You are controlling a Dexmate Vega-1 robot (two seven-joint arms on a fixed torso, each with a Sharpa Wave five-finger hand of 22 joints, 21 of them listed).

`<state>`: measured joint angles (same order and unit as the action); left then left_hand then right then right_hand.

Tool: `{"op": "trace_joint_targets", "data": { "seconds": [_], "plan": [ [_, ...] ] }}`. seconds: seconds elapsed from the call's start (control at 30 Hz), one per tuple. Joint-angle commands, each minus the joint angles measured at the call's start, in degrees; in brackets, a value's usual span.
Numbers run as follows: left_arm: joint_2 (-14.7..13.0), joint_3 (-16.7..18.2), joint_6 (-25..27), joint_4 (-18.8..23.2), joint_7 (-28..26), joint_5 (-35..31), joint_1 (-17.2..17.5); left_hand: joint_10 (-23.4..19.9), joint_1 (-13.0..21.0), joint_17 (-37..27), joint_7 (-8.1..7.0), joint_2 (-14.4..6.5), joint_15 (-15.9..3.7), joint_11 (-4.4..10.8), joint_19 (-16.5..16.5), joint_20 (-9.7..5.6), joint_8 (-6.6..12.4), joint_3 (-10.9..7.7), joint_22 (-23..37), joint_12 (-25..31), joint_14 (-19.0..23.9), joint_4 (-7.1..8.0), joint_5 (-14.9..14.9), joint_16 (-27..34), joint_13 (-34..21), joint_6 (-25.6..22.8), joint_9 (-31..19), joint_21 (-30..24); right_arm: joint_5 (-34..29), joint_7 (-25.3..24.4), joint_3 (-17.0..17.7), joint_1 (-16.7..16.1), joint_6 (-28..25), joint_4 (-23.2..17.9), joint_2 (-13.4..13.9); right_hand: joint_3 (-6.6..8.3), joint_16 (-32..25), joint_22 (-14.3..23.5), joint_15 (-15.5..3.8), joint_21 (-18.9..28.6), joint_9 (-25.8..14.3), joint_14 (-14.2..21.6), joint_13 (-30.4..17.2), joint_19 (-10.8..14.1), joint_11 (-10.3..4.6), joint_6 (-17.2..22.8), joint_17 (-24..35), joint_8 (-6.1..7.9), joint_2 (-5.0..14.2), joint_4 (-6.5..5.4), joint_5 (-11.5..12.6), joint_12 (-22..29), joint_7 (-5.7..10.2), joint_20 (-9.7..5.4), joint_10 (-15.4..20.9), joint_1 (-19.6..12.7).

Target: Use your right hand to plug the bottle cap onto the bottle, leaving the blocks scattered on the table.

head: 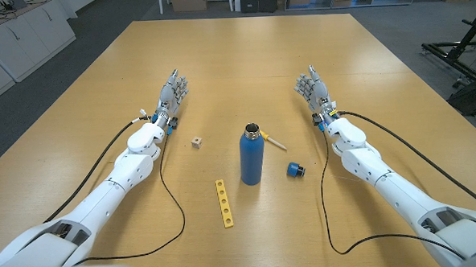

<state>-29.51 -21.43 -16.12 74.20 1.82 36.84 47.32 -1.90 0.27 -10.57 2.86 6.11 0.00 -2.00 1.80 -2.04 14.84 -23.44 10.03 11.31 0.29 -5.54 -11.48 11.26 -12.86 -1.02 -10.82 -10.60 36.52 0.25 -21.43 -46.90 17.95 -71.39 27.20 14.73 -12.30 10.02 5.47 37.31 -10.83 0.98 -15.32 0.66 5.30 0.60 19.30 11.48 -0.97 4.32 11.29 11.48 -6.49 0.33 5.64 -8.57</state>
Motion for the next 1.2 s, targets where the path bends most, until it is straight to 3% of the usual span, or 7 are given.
{"op": "trace_joint_targets", "data": {
  "seconds": [0.03, 0.7, 0.93, 1.2],
  "plan": [
    [-1.1, 0.4, 0.2, 2.4, -0.3, -0.1, 1.2, -0.8, 0.1, -0.3, 0.37, 0.4, -0.43, -0.37, 0.6, -4.26, 0.43, -0.29, 0.1, 0.6, 0.6, 0.09, -0.4, 0.4, 0.0, -0.9, -0.2, -0.3, -1.3, -2.1, 0.0, -0.2, 2.3, 0.4, -1.1, 0.41, -0.5, 0.1, 0.42, 0.3, -0.2, 0.6, 0.0, 1.0, 0.36, 0.3, 0.0, 0.35, 0.13, -0.06, 0.4, 0.6, -0.99, -0.1, 0.6, -0.5],
    [-3.2, 2.3, -1.3, 12.2, -3.0, 1.1, 9.5, -3.6, 0.6, -0.2, 0.15, -0.6, -0.58, -0.28, 1.9, -3.6, 0.93, -0.37, 0.1, 1.4, 3.0, 0.13, -0.5, 1.0, 0.5, -3.3, -0.2, -0.9, -3.8, -6.2, 1.2, -8.1, 1.4, -13.2, 4.0, 0.65, -1.9, 0.2, -0.73, 0.4, -0.2, 4.5, 1.5, 5.1, -0.79, 4.3, -0.8, 1.35, 1.29, 0.66, 0.4, 1.8, -0.6, -0.58, 4.2, -1.7],
    [-3.6, 2.5, -0.1, 16.4, -6.1, 0.6, 12.2, -5.1, 0.8, -0.2, 0.27, -0.9, -0.73, -0.56, 2.8, -3.53, 1.28, -0.36, 0.1, 1.8, 4.3, 0.13, -0.5, 1.3, 0.7, -4.8, -0.2, -1.1, -4.6, -6.5, 2.9, -11.5, 2.2, -18.0, 7.2, 0.71, -2.0, 0.2, -0.66, 0.3, -0.2, 4.9, 1.7, 5.4, -0.7, 4.8, -0.8, 1.42, 1.53, 0.75, 0.3, 1.9, -0.58, -0.58, 4.6, -1.9],
    [-3.1, 3.1, -2.6, 20.0, -9.3, -1.0, 15.9, -9.0, 0.8, -0.2, -0.12, -1.4, -1.09, -0.43, 6.4, -3.21, 1.95, -0.13, 0.1, 2.7, 8.7, 0.09, -0.4, 2.2, 1.0, -8.3, -0.3, -1.9, -2.9, -6.0, 6.9, -18.6, 2.3, -24.8, 12.5, 0.82, -2.1, 0.2, -0.58, 0.2, -0.2, 5.2, 1.9, 5.6, -0.81, 5.9, -0.9, 1.71, 1.92, 0.85, 0.2, 2.0, -0.44, -0.53, 5.2, -2.2]
  ]
}}
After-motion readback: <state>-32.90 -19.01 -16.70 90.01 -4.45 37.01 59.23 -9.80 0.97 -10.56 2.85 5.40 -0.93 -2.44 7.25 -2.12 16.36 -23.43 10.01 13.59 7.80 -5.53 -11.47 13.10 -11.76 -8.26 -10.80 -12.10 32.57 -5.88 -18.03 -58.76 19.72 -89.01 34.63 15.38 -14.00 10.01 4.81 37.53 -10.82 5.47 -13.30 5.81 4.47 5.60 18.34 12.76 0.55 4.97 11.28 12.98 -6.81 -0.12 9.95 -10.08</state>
